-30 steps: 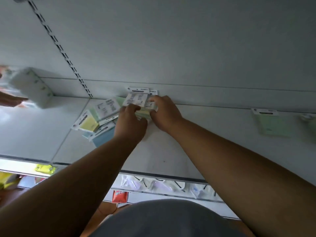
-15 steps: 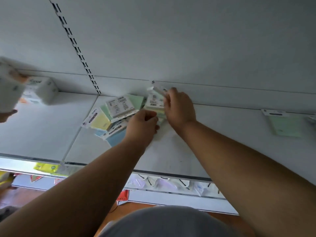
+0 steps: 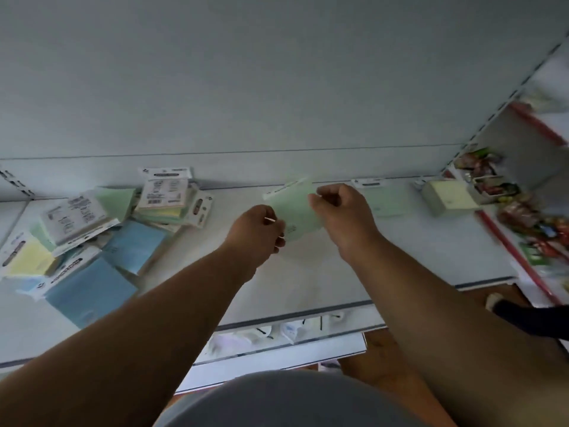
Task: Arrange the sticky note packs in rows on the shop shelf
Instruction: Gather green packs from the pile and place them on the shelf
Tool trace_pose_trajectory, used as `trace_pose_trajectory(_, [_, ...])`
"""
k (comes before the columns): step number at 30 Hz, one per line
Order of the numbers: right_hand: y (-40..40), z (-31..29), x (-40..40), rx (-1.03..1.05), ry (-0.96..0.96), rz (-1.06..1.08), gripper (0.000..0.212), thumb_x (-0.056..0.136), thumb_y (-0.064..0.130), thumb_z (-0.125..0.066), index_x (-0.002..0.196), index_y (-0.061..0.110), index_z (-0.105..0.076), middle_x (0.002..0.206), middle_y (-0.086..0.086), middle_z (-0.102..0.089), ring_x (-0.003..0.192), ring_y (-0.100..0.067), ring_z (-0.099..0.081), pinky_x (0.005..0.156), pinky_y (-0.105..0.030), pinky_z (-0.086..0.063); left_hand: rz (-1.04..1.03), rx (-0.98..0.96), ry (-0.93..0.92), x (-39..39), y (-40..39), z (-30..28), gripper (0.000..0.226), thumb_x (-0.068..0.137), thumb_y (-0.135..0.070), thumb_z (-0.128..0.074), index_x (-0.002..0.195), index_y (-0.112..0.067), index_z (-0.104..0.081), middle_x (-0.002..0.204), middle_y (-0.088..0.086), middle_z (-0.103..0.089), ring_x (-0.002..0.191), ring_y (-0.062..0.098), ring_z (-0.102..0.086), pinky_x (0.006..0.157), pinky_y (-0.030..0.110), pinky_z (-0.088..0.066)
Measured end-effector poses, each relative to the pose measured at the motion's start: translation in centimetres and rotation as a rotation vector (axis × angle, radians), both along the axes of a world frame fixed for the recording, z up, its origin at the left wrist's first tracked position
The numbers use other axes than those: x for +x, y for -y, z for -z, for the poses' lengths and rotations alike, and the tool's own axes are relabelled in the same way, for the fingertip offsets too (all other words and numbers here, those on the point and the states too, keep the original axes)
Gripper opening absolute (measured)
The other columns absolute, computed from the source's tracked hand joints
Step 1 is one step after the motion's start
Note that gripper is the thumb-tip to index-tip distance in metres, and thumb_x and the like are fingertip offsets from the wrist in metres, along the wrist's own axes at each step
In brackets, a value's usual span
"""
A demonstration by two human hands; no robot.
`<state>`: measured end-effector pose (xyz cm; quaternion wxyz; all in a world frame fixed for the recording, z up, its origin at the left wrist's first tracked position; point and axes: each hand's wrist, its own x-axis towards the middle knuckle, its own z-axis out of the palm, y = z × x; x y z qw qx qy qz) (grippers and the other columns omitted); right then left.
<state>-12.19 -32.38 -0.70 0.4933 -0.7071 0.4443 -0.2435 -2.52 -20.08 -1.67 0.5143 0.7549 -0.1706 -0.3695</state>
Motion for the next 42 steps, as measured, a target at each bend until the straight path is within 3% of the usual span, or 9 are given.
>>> trace_pose_trajectory(6, [10.2,-0.1,-6.5,-0.065,-0.208,-0.077,0.026,0.078,0.030,-0.077,0.097,0.020,-0.062,0.094,-0.001,-0.066,0.082,-0.022,-0.064,0.070,-0.038,-0.056,0.016,0.018,0.220,-5.9,8.3,-0.4,0.023,0.089,-0.022,-0.064,0.110,-0.022,-0.056,0.078,0.000,-0.071,0.066,0.019,-0.072,0.071,0.038,-0.060])
trace_pose_trajectory(10, [15.8,-0.1,-8.5,-0.035,-0.258,-0.181,0.033,0.077,0.019,-0.079,0.102,0.019,-0.057,0.089,-0.005,-0.063,0.065,-0.020,-0.059,0.049,-0.029,-0.045,-0.026,0.072,0.421,-8.3,12.9,0.3,0.012,0.086,-0.027,-0.065,0.097,-0.024,-0.064,0.081,-0.005,-0.070,0.074,0.016,-0.068,0.069,0.030,-0.056])
trace_pose_trajectory(12, [17.8,0.3,-8.5,-0.150,-0.326,-0.201,0.033,0.077,0.022,-0.079,0.102,0.019,-0.058,0.090,-0.001,-0.064,0.075,-0.023,-0.063,0.058,-0.033,-0.051,-0.053,0.106,0.493,-9.0,15.0,0.8,0.008,0.086,-0.027,-0.064,0.092,-0.023,-0.067,0.085,-0.008,-0.069,0.080,0.014,-0.065,0.068,0.025,-0.049])
trace_pose_trajectory(16, [20.3,1.2,-7.4,-0.374,-0.479,-0.227,0.035,0.078,0.030,-0.073,0.107,0.017,-0.060,0.107,-0.007,-0.068,0.100,-0.028,-0.063,0.084,-0.036,-0.050,-0.090,0.144,0.532,-9.8,18.1,1.8,0.025,0.080,-0.031,-0.072,0.103,-0.021,-0.067,0.089,-0.010,-0.066,0.086,0.011,-0.061,0.072,0.019,-0.039])
trace_pose_trajectory(21, [20.8,1.8,-6.6,-0.465,-0.581,-0.288,0.032,0.080,0.026,-0.068,0.109,0.014,-0.058,0.112,-0.010,-0.065,0.107,-0.032,-0.060,0.085,-0.036,-0.047,-0.093,0.243,0.582,-10.0,19.3,2.8,0.030,0.081,-0.029,-0.072,0.108,-0.019,-0.065,0.098,-0.004,-0.068,0.096,0.017,-0.062,0.077,0.023,-0.043])
trace_pose_trajectory(26, [20.6,2.3,-7.1,-0.529,-0.527,-0.242,0.038,0.082,0.021,-0.067,0.109,0.013,-0.042,0.107,-0.013,-0.061,0.098,-0.036,-0.061,0.077,-0.038,-0.047,-0.080,0.279,0.574,-9.9,19.7,2.6,0.030,0.078,-0.034,-0.075,0.103,-0.021,-0.067,0.095,-0.004,-0.070,0.092,0.017,-0.064,0.081,0.026,-0.050])
trace_pose_trajectory(32, [16.7,1.2,-6.0,-0.571,-0.359,-0.345,0.023,0.087,0.023,-0.060,0.105,0.012,-0.050,0.101,-0.010,-0.061,0.090,-0.028,-0.059,0.068,-0.029,-0.036,-0.133,0.266,0.594,-9.3,16.1,2.0,0.021,0.083,-0.028,-0.069,0.103,-0.021,-0.066,0.086,-0.009,-0.064,0.087,0.014,-0.063,0.076,0.026,-0.051])
trace_pose_trajectory(38, [8.9,0.9,-1.3,-0.499,-0.216,-0.522,0.012,0.086,0.026,-0.061,0.092,0.016,-0.057,0.090,0.001,-0.062,0.081,-0.019,-0.058,0.070,-0.033,-0.049,-0.193,0.302,0.642,-6.2,8.9,1.1,0.020,0.086,-0.028,-0.062,0.106,-0.025,-0.066,0.096,-0.007,-0.067,0.085,0.012,-0.061,0.071,0.024,-0.046])
trace_pose_trajectory(42, [2.3,0.6,3.4,-0.444,-0.178,-0.596,0.010,0.087,0.025,-0.058,0.090,0.016,-0.059,0.087,0.001,-0.063,0.080,-0.018,-0.059,0.071,-0.032,-0.051,-0.365,0.351,0.682,-2.1,1.6,0.5,0.021,0.088,-0.021,-0.054,0.105,-0.022,-0.065,0.099,-0.003,-0.067,0.082,0.013,-0.056,0.069,0.025,-0.041])
